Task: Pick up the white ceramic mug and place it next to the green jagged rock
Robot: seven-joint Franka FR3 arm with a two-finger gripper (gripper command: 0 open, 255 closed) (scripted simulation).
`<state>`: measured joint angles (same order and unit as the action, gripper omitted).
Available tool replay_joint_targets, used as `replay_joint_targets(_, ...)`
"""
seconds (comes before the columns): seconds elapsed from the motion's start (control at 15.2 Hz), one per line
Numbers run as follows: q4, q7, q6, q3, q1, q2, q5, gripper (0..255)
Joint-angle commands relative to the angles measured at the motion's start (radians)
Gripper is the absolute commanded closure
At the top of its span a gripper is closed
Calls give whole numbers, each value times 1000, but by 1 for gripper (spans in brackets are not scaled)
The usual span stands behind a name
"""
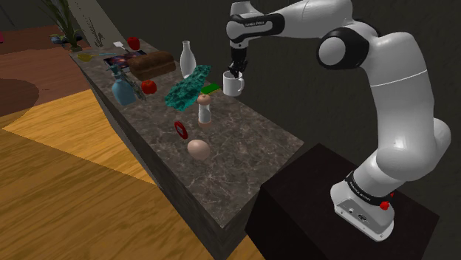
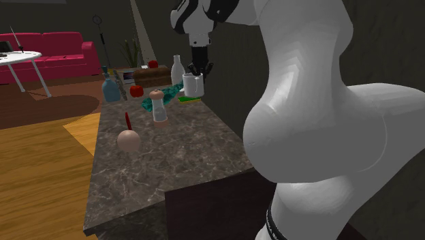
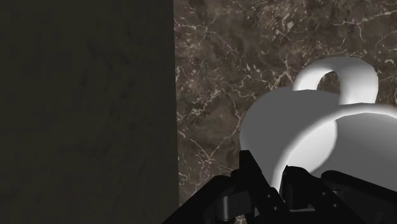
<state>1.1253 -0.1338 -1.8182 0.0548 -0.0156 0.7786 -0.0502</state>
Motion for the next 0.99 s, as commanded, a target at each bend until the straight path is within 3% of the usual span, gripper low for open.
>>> replay_joint_targets(0.0, 18, 0, -24, 0, -1, 5, 0, 255)
replay_joint_targets(0.92, 82, 4, -162, -3, -1, 79, -4, 255)
